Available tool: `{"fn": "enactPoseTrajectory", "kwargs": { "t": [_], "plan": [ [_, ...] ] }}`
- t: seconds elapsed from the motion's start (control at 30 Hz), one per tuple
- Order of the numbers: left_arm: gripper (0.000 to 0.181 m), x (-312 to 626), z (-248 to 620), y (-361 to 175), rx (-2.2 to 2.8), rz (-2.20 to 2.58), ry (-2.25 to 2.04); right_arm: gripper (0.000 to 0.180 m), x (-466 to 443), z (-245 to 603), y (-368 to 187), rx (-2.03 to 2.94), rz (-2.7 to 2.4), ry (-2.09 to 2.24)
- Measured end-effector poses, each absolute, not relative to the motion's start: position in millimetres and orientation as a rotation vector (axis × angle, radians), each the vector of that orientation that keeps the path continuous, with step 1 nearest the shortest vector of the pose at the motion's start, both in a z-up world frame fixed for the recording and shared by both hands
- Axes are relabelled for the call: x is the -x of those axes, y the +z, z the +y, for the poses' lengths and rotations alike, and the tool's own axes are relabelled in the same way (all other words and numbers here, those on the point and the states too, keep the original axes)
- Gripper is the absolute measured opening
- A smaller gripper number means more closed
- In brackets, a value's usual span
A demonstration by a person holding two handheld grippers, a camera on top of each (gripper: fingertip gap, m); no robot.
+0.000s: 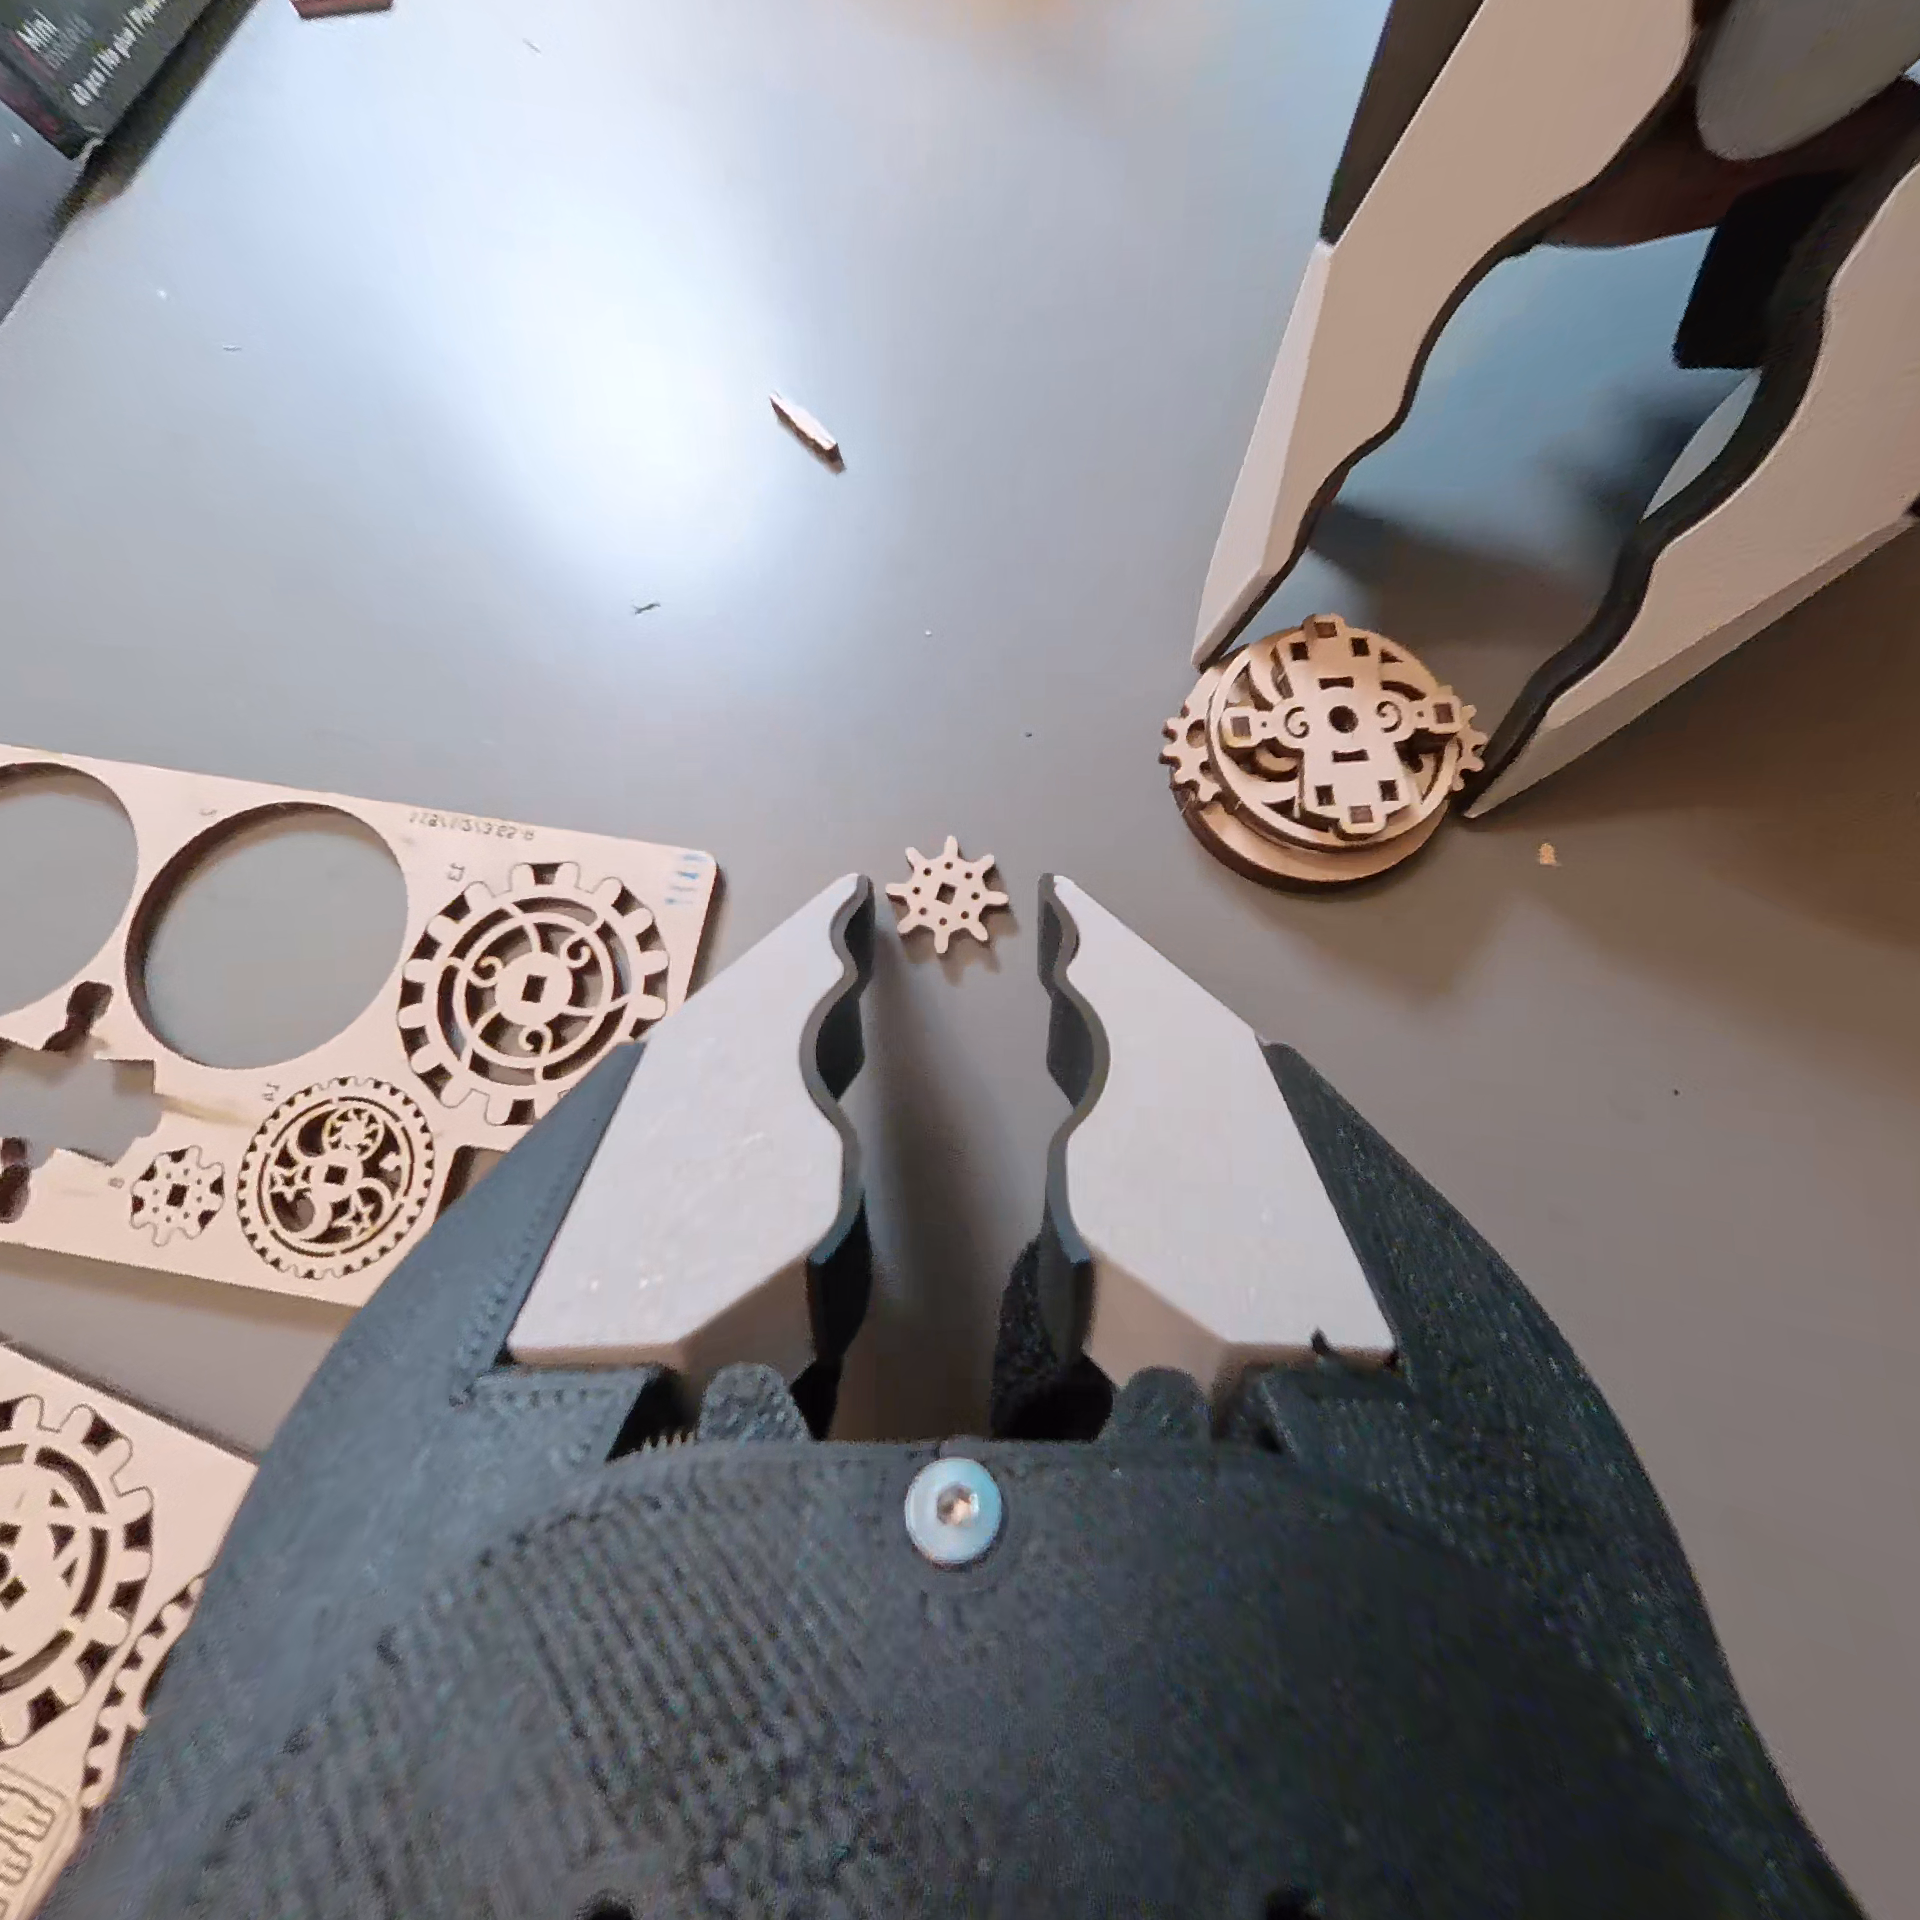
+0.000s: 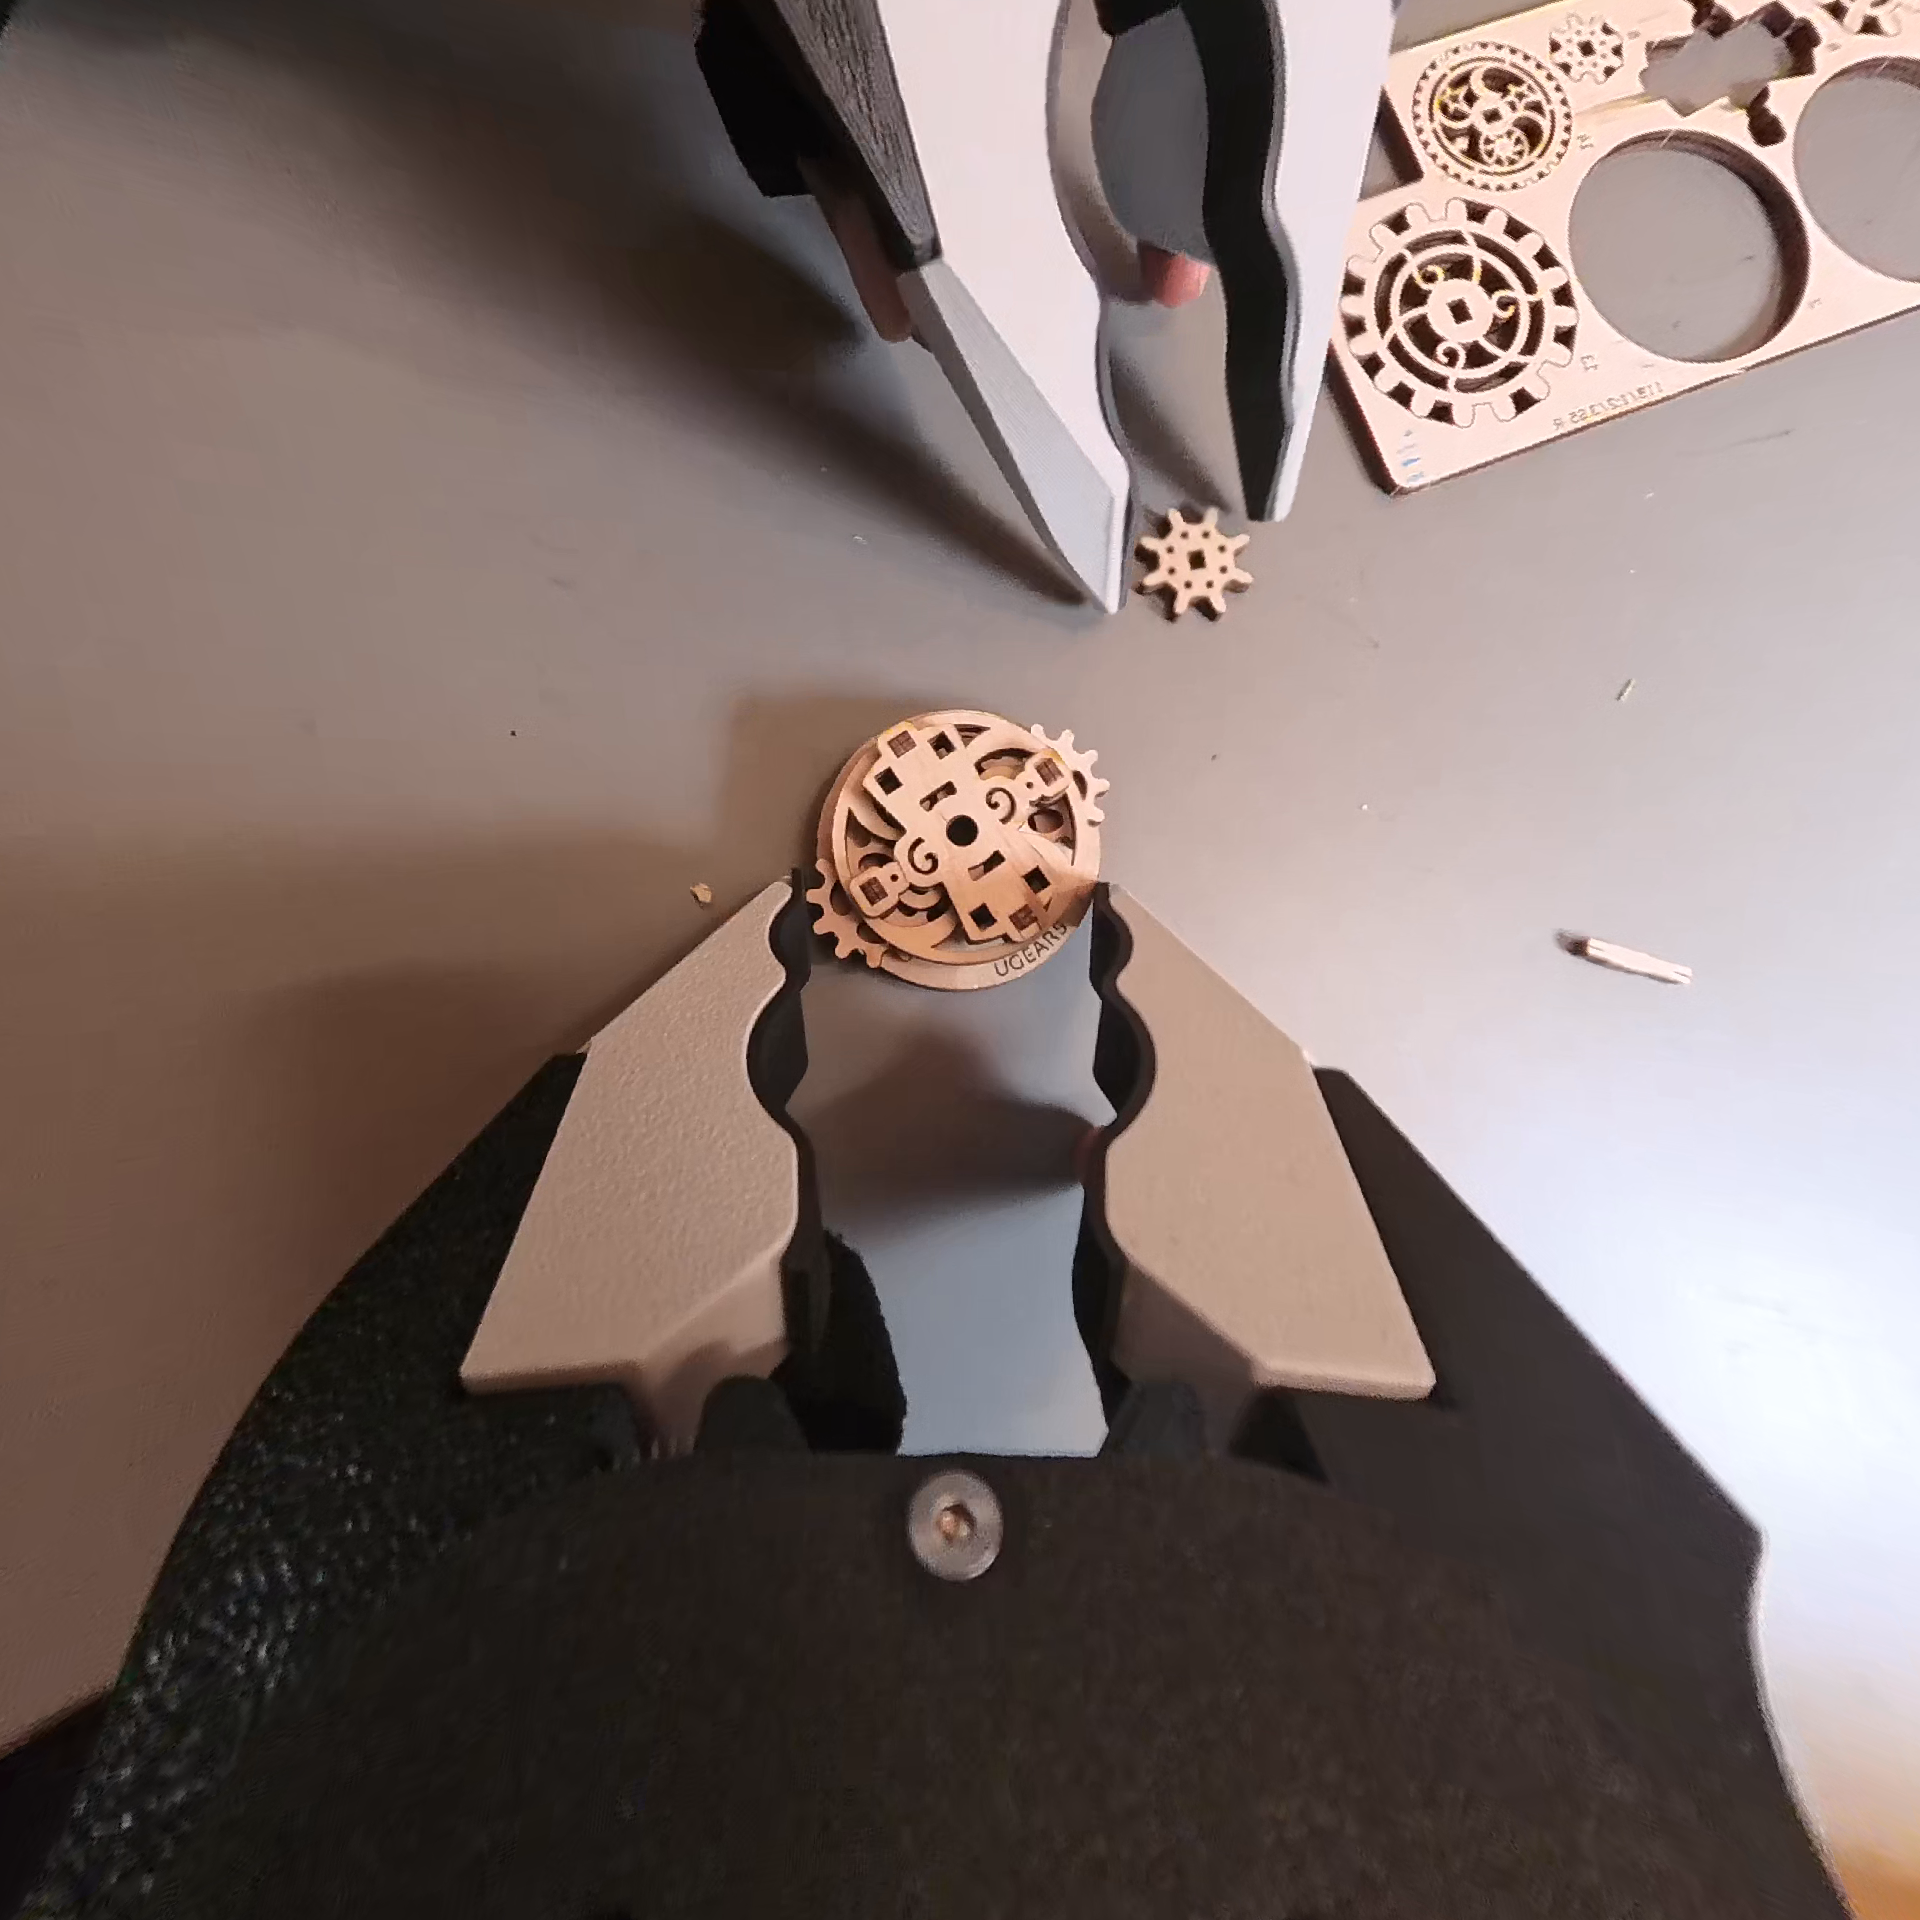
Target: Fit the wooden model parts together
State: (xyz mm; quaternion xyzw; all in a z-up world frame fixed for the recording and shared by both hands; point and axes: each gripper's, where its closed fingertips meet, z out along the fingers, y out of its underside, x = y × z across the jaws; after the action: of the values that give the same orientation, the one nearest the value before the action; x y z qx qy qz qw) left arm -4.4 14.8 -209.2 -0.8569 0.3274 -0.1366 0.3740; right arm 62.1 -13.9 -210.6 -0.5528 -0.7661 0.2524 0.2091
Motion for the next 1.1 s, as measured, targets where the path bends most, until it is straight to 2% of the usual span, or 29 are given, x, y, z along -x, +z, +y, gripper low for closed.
{"fn": "enactPoseTrajectory", "kwargs": {
  "t": [0.03,0.2,0.5,0.7,0.93,1.1],
  "plan": [
    [0.028,5.3,15.8,-211.0,2.201,0.845,-0.336,0.052,-62.5,-13.3,-210.6,1.541,-2.129,0.702],
    [0.023,4.8,17.6,-210.9,2.192,0.848,-0.336,0.052,-62.7,-12.5,-210.5,1.543,-2.127,0.705],
    [0.047,-12.0,-6.1,-182.6,2.025,0.943,-0.432,0.052,-62.2,-10.7,-208.1,1.574,-2.101,0.758],
    [0.054,-32.1,-29.3,-183.4,1.921,1.055,-0.395,0.052,-61.7,-8.1,-205.1,1.622,-2.067,0.823],
    [0.054,-47.3,-25.9,-188.9,1.785,1.190,-0.166,0.052,-58.2,-12.9,-196.8,1.697,-2.003,0.988],
    [0.045,-52.3,-24.4,-189.1,1.699,1.267,-0.021,0.052,-55.0,-20.0,-189.6,1.776,-1.931,1.178]
  ]
}}
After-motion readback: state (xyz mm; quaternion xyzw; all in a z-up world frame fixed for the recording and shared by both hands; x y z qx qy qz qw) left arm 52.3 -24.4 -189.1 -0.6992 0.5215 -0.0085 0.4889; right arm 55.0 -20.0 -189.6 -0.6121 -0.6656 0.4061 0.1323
